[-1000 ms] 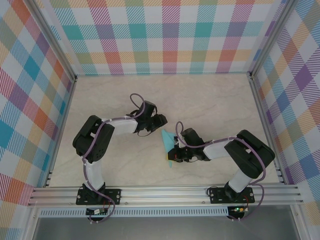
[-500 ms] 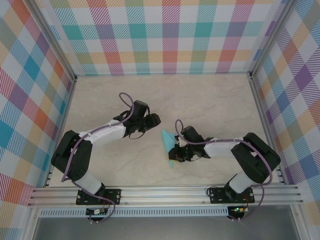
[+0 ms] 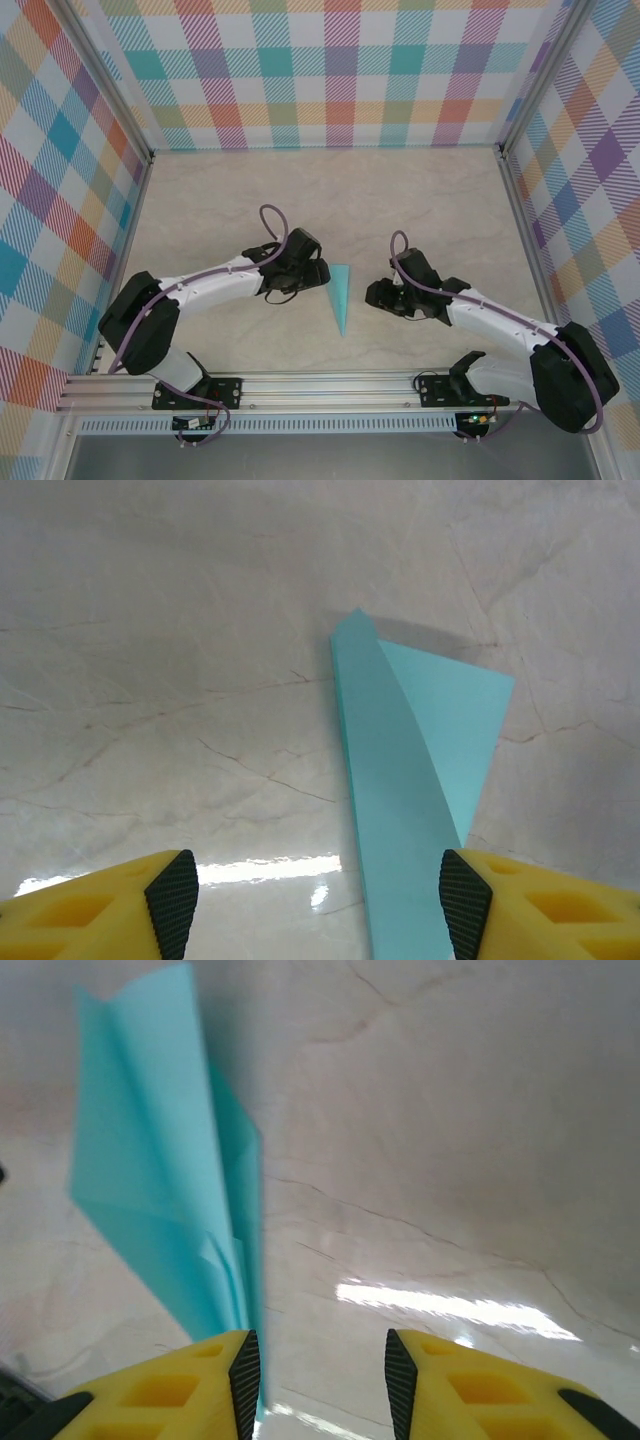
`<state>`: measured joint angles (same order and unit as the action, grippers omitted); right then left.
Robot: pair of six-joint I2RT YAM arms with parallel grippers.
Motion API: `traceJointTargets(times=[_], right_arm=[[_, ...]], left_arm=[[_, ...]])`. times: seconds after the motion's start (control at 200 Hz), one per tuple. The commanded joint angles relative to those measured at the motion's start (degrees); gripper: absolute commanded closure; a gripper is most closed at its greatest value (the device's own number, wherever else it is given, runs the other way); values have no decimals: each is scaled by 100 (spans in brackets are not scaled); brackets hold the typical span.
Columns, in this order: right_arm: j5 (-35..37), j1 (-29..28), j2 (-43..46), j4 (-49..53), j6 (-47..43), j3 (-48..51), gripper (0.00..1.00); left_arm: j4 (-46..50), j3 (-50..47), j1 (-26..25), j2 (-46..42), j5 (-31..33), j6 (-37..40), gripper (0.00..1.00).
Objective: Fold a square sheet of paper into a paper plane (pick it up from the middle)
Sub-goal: Fold the wing for the fifth time at the center of the table, then turn over a paper plane at the center of the table.
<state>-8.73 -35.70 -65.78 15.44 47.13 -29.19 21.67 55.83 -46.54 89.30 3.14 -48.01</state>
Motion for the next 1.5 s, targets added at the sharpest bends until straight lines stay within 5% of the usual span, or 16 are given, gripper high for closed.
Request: traceJointTargets(times=[0.0,0.705,1.495], right_arm=[[143,11,-7,197,142,115,56],[-32,9,-104,-220,221,280,40],[-536,2,-1090,-561,-82,-161,37]], left_arm=[[424,375,-279,292,378,-49,32],[467,851,-325,756,-95,-4,27],[396,466,269,739,-488,-310,28]])
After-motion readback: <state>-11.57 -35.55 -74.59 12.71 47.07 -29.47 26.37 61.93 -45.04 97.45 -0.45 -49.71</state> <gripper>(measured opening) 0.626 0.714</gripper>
